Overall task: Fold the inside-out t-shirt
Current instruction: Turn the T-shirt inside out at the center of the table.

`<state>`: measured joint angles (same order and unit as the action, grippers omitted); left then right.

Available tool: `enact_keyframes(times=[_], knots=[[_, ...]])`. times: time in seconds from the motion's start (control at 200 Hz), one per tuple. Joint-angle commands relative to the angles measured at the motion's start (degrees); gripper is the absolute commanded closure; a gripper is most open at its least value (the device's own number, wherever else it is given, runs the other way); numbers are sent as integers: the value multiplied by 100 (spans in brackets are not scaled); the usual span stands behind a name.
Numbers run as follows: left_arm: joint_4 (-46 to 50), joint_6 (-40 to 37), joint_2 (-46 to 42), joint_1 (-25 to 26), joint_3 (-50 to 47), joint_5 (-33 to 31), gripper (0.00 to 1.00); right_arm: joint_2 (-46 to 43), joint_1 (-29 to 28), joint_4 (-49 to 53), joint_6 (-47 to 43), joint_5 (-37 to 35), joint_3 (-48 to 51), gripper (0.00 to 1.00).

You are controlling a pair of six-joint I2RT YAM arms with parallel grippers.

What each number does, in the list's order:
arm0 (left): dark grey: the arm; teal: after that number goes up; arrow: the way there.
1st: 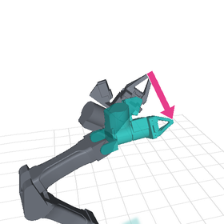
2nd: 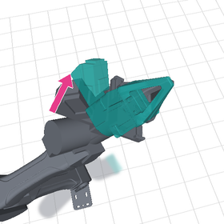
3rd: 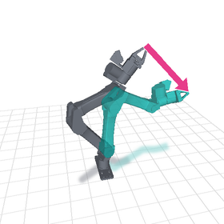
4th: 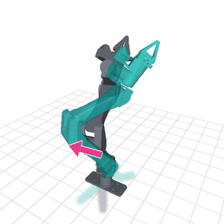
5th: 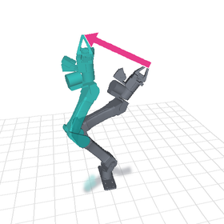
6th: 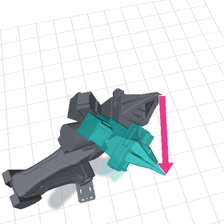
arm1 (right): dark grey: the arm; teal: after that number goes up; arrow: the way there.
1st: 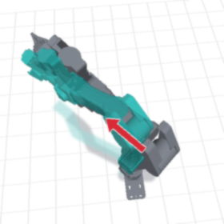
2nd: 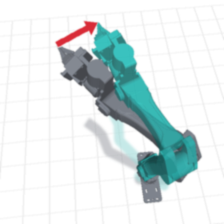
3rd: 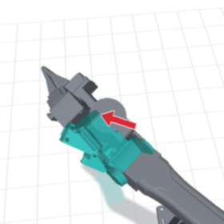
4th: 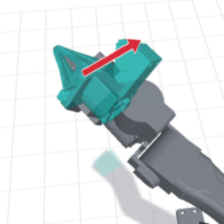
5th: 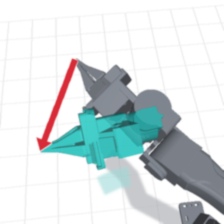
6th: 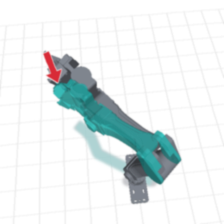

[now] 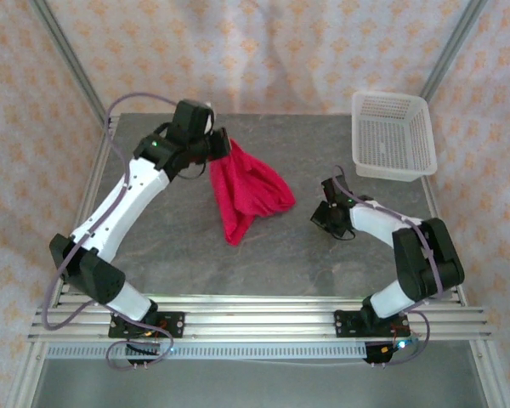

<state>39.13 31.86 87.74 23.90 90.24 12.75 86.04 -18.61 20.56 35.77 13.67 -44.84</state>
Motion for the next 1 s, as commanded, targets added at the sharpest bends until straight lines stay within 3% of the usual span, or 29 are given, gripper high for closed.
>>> enact_keyframes(times=[0.0,0.07,0.125,0.245,0.36,0.49,0.58,0.65,0.811,0.996], knots=[[-970,334,-7,9,-810,347,100,-625,-125,120,-307,-33,-223,91],[-1050,383,-3,9,-1064,394,100,-787,-337,-333,-282,407,-380,64],[-1040,362,-12,9,-1145,371,100,-727,-498,-774,-145,704,-491,55],[-964,291,-63,9,-1145,334,100,-171,-689,-1742,403,1254,-826,53],[-868,236,-134,6,-1135,277,100,617,-1022,-1842,564,1181,-1543,53],[-866,233,-252,9,-1279,228,100,1744,-1437,-1023,499,799,-2714,49],[-788,197,-333,-20,-1324,185,100,2599,-1629,-102,432,87,-3586,45],[-694,154,-438,-105,-1341,149,100,3022,-1637,-68,594,203,-3802,46],[-608,110,-687,-482,-1427,246,100,2761,-1637,-515,899,419,-3434,46],[-807,143,-702,-571,-1602,528,100,2211,-1637,-213,317,322,-3379,38]])
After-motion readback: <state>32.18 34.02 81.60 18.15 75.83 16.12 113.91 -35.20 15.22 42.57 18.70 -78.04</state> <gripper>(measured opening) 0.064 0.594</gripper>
